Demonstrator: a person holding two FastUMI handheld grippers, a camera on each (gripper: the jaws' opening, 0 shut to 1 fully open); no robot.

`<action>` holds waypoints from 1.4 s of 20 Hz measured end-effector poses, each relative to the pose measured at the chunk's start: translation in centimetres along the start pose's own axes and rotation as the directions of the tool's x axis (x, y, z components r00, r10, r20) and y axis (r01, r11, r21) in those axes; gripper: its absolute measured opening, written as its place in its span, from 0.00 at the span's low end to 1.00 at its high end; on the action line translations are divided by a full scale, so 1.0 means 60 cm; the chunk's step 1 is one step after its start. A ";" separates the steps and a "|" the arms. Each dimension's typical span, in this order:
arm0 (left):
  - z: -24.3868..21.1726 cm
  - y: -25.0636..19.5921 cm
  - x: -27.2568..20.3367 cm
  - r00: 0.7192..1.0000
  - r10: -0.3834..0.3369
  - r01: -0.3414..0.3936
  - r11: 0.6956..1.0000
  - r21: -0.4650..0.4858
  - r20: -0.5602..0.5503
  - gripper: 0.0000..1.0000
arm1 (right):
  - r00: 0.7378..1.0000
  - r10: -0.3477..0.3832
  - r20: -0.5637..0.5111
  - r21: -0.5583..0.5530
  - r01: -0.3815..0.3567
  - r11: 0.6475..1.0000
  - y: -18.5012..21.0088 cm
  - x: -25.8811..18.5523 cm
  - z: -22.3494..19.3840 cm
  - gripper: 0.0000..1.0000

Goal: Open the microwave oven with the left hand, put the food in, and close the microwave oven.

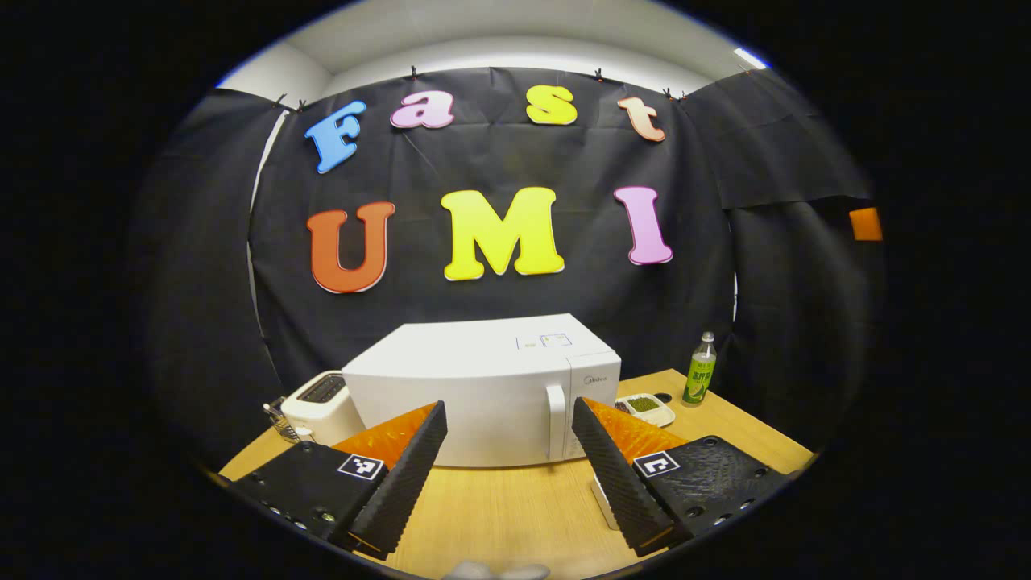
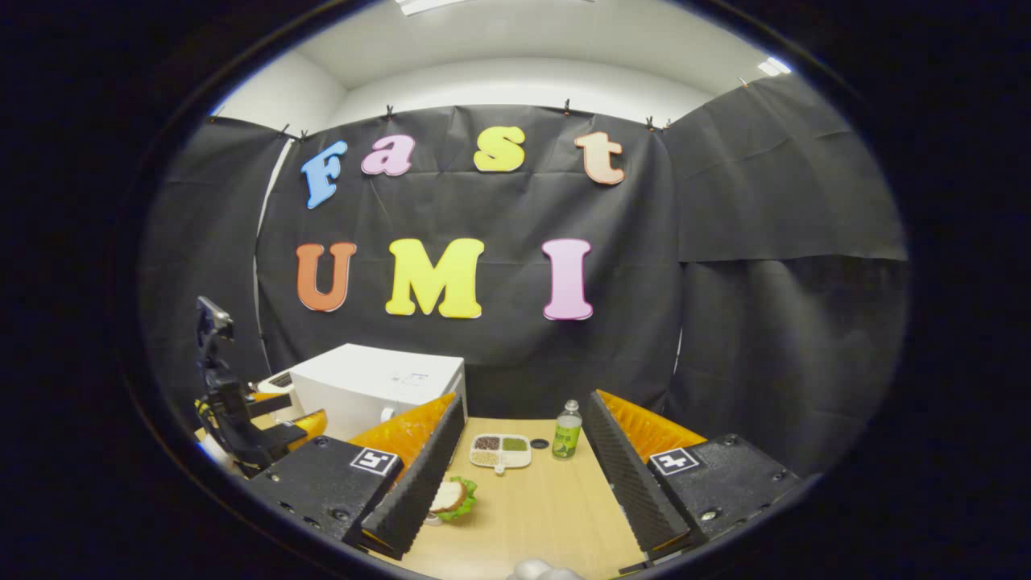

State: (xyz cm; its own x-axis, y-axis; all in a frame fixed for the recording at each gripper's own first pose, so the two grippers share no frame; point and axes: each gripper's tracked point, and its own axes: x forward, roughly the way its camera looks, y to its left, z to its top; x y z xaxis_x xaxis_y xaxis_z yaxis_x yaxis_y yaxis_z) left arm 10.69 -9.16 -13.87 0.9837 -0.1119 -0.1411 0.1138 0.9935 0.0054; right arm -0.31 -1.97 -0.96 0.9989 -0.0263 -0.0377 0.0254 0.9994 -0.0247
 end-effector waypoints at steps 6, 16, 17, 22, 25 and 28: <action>-0.078 -0.053 0.131 0.997 -0.054 0.054 0.998 -0.017 -0.047 0.96 | 0.995 -0.042 -0.086 -0.022 0.040 0.999 -0.021 -0.002 -0.029 0.98; -0.146 -0.073 0.271 0.996 -0.035 0.034 0.999 -0.012 -0.087 0.88 | 0.987 -0.069 -0.143 -0.057 0.061 0.997 -0.034 0.006 -0.058 0.99; -0.151 -0.079 0.275 0.993 -0.052 0.049 0.998 -0.034 -0.106 0.64 | 0.987 -0.060 -0.150 -0.054 0.052 0.997 -0.029 0.007 -0.063 0.99; -0.159 -0.088 0.275 0.987 -0.083 0.075 0.995 -0.060 -0.139 0.30 | 0.987 -0.035 -0.155 -0.040 0.029 0.999 -0.014 0.016 -0.064 0.92; -0.161 -0.088 0.270 0.985 -0.116 0.106 0.991 -0.079 -0.129 0.21 | 0.988 -0.023 -0.150 -0.051 0.015 0.999 -0.006 0.018 -0.060 0.92; -0.159 -0.087 0.267 0.983 -0.126 0.115 0.990 -0.081 -0.134 0.09 | 0.989 -0.002 -0.151 -0.062 -0.008 0.998 0.006 0.016 -0.059 0.92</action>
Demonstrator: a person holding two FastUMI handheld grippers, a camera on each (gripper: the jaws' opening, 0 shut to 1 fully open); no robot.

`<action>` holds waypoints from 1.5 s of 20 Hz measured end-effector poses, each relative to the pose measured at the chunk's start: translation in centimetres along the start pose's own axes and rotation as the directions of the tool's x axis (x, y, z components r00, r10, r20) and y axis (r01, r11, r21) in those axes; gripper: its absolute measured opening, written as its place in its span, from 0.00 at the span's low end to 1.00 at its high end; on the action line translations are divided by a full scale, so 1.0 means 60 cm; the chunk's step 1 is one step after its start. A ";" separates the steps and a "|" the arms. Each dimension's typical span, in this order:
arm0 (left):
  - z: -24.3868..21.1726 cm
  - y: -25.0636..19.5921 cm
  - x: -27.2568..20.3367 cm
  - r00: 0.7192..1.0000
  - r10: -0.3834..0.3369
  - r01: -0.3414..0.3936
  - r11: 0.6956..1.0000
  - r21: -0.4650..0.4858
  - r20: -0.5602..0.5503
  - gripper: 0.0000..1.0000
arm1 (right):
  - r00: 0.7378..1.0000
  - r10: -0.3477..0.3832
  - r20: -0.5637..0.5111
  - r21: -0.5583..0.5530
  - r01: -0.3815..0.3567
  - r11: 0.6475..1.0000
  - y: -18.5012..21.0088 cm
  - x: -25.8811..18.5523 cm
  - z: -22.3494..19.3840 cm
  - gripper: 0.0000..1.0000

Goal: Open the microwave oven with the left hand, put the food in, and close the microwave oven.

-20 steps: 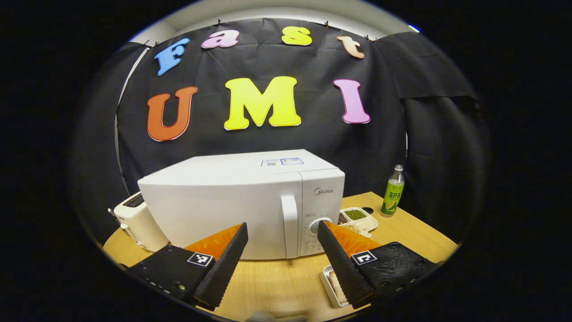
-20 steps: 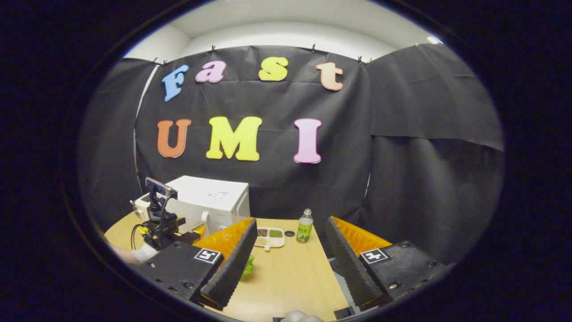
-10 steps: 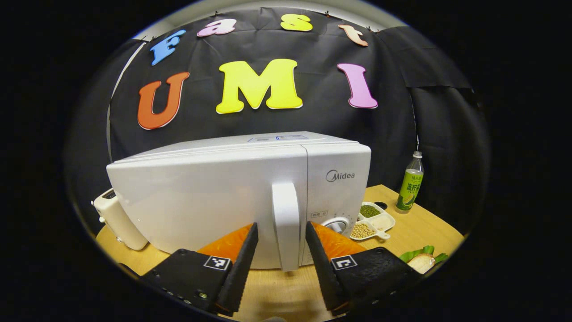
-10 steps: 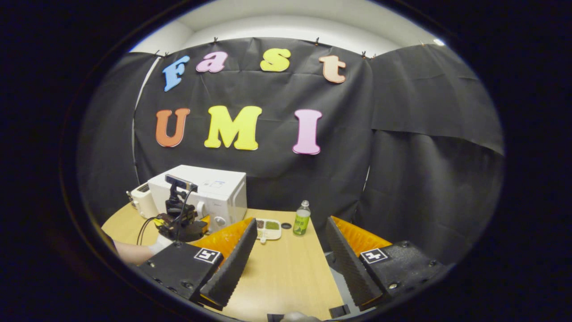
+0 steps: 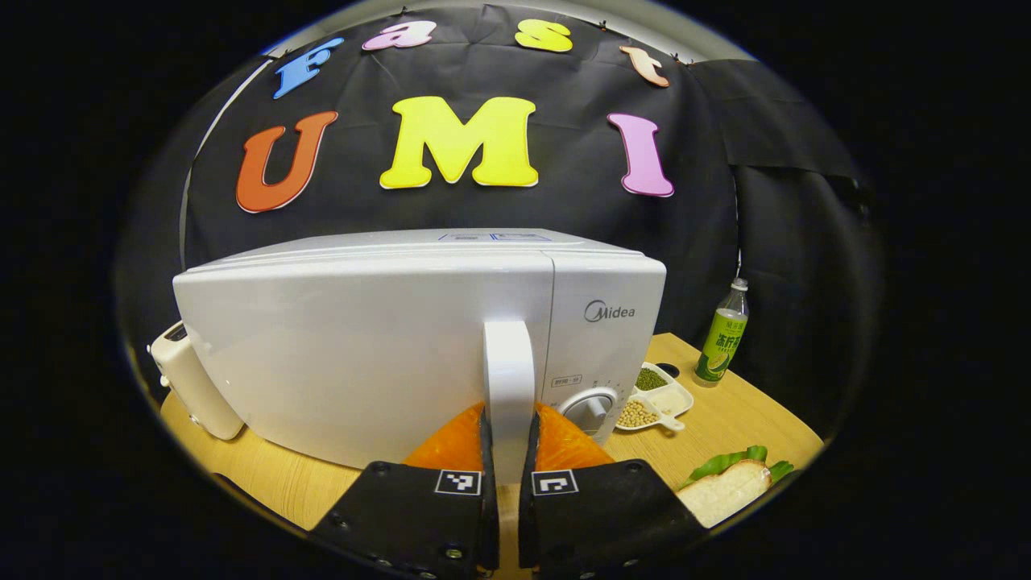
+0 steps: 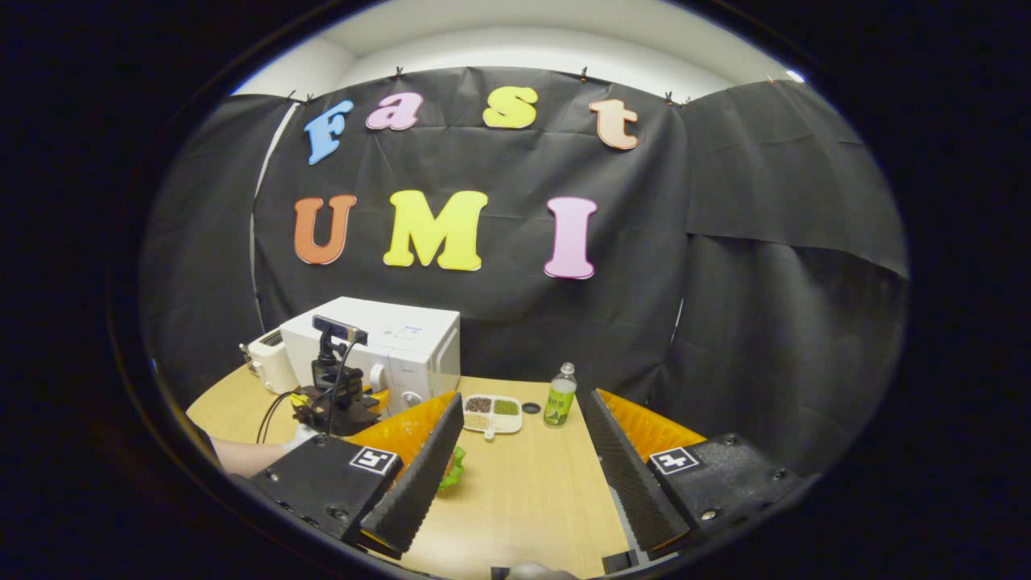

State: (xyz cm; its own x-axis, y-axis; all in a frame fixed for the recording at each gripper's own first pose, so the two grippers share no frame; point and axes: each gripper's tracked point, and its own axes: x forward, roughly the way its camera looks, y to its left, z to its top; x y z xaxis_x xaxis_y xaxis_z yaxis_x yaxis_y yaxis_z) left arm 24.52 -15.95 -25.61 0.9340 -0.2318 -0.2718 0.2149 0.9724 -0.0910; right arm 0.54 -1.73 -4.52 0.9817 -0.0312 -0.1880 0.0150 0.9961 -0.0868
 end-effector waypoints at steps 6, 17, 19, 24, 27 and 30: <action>-0.015 -0.002 -0.057 1.000 -0.027 0.027 1.000 -0.002 0.015 0.08 | 1.000 0.016 0.026 -0.013 -0.015 1.000 0.005 0.000 0.008 0.99; -0.064 0.070 -0.257 1.000 0.010 -0.010 1.000 0.027 0.001 0.18 | 0.987 0.159 0.008 -0.030 -0.159 0.987 0.088 -0.002 -0.013 0.93; -0.057 0.094 -0.277 0.999 0.044 -0.044 0.998 0.034 0.010 0.43 | 0.984 0.180 0.009 -0.030 -0.180 0.983 0.099 -0.009 -0.017 0.92; -0.055 0.145 -0.331 0.997 0.081 -0.081 0.997 -0.005 -0.003 1.00 | 0.975 0.223 0.005 -0.018 -0.223 0.975 0.133 -0.024 -0.028 0.92; -0.060 0.173 -0.366 0.993 0.118 -0.118 0.993 0.029 -0.002 1.00 | 0.971 0.240 -0.003 -0.018 -0.240 0.971 0.151 -0.030 -0.039 0.92; -0.073 0.210 -0.408 0.988 0.155 -0.154 0.988 0.027 -0.015 0.98 | 0.963 0.268 -0.023 -0.001 -0.268 0.963 0.178 -0.034 -0.059 0.99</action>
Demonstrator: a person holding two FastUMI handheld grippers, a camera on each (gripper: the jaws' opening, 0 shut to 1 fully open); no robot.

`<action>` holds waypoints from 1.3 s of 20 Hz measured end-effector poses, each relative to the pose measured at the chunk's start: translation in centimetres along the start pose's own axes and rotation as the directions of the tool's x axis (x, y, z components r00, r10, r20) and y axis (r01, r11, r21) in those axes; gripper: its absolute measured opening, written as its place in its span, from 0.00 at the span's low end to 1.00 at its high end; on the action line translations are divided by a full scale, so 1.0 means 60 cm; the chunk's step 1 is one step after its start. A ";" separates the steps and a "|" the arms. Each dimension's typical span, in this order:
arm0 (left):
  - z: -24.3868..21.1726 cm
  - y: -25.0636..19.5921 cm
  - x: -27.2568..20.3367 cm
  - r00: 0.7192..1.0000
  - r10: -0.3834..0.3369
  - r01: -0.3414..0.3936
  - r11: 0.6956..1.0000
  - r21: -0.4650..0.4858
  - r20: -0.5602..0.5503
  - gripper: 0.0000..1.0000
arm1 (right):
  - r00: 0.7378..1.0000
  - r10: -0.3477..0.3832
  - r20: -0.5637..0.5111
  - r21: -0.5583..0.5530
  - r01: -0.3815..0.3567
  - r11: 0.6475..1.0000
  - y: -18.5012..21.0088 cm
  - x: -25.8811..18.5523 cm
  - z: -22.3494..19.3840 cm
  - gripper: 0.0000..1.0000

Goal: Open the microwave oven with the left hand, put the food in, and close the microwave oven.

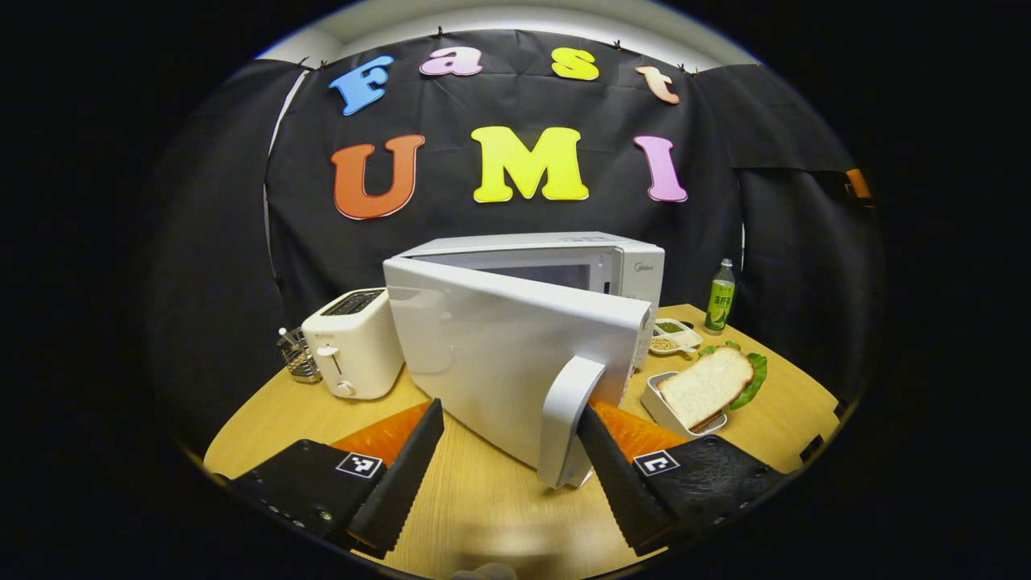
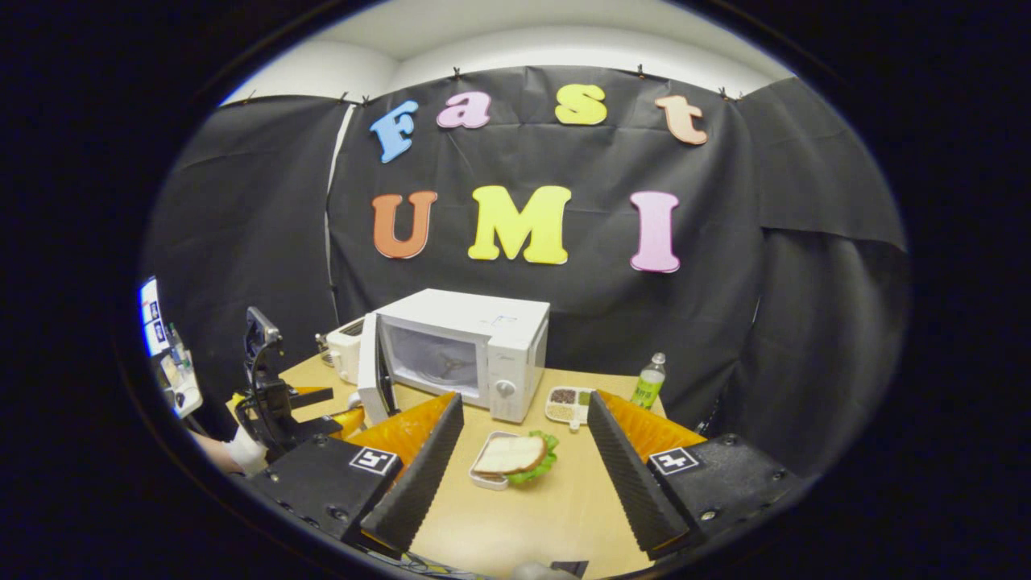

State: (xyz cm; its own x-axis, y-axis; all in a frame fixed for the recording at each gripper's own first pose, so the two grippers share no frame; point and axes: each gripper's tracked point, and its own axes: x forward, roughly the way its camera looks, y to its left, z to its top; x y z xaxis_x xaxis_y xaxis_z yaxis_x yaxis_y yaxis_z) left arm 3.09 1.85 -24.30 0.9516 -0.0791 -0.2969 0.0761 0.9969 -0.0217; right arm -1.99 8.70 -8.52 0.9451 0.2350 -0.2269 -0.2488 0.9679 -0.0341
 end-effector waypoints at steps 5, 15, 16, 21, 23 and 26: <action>-0.022 0.083 -0.054 0.996 0.090 -0.089 0.996 0.016 -0.014 0.97 | 0.999 0.047 -0.019 0.013 -0.047 0.999 0.045 0.013 -0.021 0.92; -0.065 0.258 -0.134 0.958 0.280 -0.281 0.960 0.001 -0.066 0.97 | 0.995 0.083 -0.058 0.012 -0.083 0.997 0.075 0.037 -0.046 0.92; -0.066 0.270 -0.143 0.953 0.295 -0.295 0.955 0.004 -0.065 0.97 | 0.995 0.077 -0.062 0.017 -0.076 0.997 0.068 0.042 -0.052 0.92; -0.071 0.304 -0.194 0.937 0.341 -0.342 0.940 0.002 -0.073 0.98 | 0.990 0.055 -0.127 0.055 -0.048 0.997 0.026 0.086 -0.097 0.99; -0.065 0.297 -0.210 0.938 0.340 -0.341 0.940 -0.009 -0.059 0.98 | 0.984 0.055 -0.167 0.084 -0.041 0.996 0.010 0.111 -0.125 0.92; -0.044 0.262 -0.221 0.950 0.310 -0.311 0.950 -0.034 -0.037 0.97 | 0.970 0.053 -0.239 0.123 -0.024 0.992 -0.019 0.155 -0.173 0.99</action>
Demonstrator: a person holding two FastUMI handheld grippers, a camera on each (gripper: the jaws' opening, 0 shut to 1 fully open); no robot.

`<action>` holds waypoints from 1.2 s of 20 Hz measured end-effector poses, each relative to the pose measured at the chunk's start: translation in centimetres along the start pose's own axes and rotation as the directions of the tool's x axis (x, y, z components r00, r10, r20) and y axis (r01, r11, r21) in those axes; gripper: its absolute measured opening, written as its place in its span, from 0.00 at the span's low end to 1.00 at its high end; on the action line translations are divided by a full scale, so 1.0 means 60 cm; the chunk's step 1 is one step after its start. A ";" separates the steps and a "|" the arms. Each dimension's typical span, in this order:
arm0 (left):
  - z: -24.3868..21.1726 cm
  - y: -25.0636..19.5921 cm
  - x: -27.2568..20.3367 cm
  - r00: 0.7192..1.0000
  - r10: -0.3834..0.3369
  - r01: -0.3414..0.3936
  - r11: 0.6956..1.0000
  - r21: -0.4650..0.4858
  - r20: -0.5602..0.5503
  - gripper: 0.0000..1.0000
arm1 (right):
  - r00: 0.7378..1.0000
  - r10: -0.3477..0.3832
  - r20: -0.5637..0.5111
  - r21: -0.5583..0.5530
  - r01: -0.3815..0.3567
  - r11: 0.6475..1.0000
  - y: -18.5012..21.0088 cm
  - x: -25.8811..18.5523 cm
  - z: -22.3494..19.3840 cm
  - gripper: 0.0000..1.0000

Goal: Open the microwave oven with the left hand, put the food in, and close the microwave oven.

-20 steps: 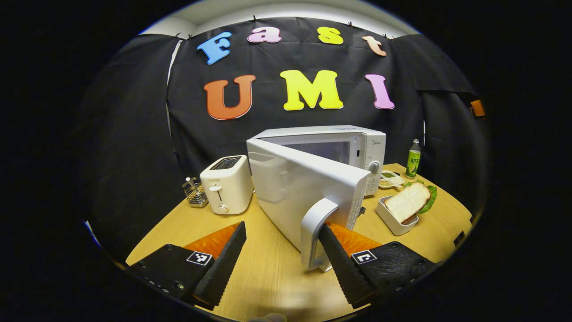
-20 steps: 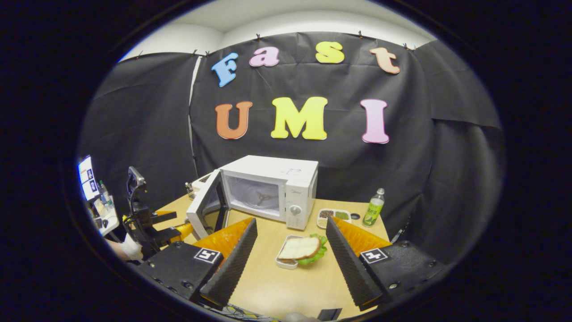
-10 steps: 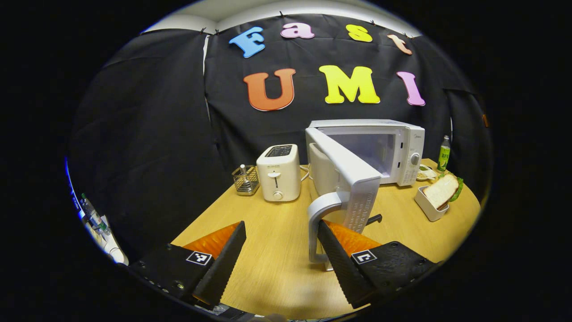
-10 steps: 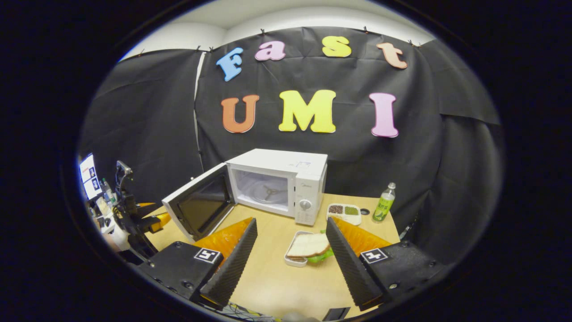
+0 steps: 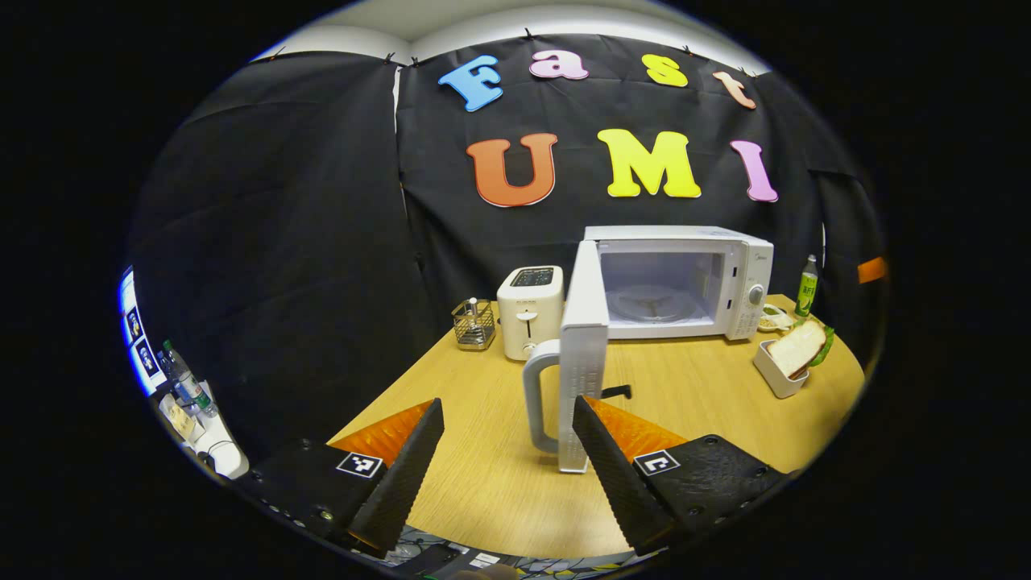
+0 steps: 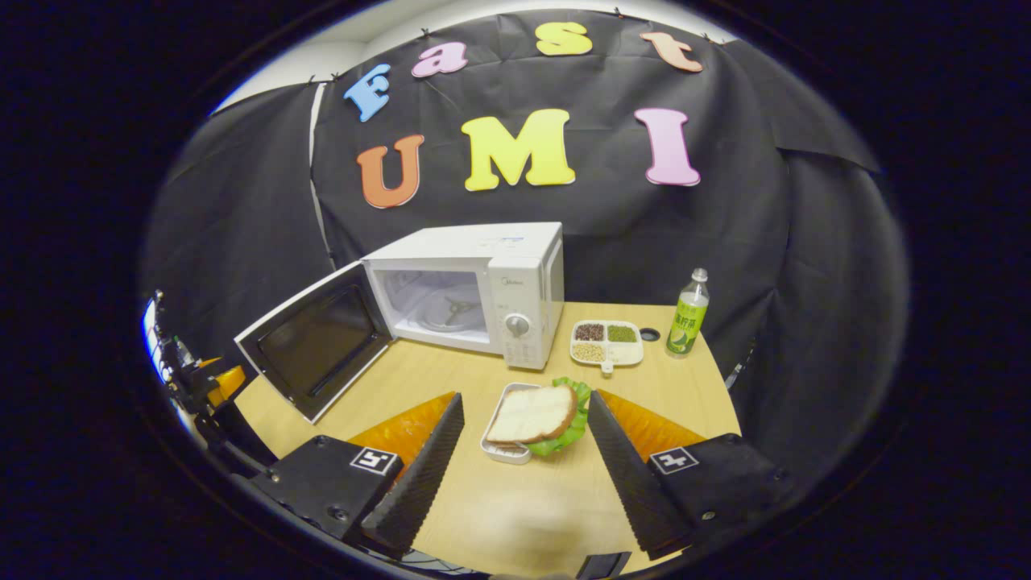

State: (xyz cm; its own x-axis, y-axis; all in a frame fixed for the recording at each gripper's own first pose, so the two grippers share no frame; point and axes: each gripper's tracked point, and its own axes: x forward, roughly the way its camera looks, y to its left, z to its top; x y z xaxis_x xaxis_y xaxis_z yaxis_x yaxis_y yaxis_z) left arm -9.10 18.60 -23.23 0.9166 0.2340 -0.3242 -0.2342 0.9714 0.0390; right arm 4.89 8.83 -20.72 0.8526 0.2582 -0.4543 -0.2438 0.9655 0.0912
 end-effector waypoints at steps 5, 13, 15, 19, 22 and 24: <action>0.052 -0.077 -0.030 0.997 -0.062 0.063 0.998 -0.026 0.044 0.97 | 0.992 0.031 -0.119 0.093 -0.020 0.995 -0.048 0.090 -0.049 0.89; 0.147 -0.196 -0.067 0.993 -0.071 0.074 0.997 -0.031 0.093 0.97 | 0.936 0.210 -0.282 0.266 -0.134 0.955 -0.073 0.206 -0.087 0.80; 0.161 -0.217 -0.073 0.995 -0.045 0.048 0.998 -0.030 0.088 0.97 | 0.910 0.267 -0.319 0.330 -0.157 0.931 -0.076 0.225 -0.094 0.75; 0.181 -0.260 -0.091 0.996 0.015 -0.010 0.998 -0.064 0.085 0.97 | 0.841 0.408 -0.356 0.502 -0.197 0.842 -0.071 0.252 -0.103 0.61; 0.183 -0.290 -0.099 0.996 0.040 -0.035 0.998 -0.061 0.077 0.97 | 0.774 0.519 -0.363 0.668 -0.172 0.724 -0.058 0.254 -0.107 0.41; 0.185 -0.304 -0.102 0.996 0.041 -0.037 0.998 -0.048 0.075 0.97 | 0.755 0.550 -0.357 0.711 -0.162 0.684 -0.053 0.254 -0.107 0.34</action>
State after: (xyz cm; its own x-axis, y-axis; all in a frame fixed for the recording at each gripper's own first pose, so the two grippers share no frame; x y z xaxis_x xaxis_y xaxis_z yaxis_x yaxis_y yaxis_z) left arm -6.86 -0.13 -11.48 0.9280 0.2756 -0.2506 -0.2832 0.9591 0.0059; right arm 15.71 9.50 -33.64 0.3448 0.7141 -0.6092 0.0239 0.6421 0.7663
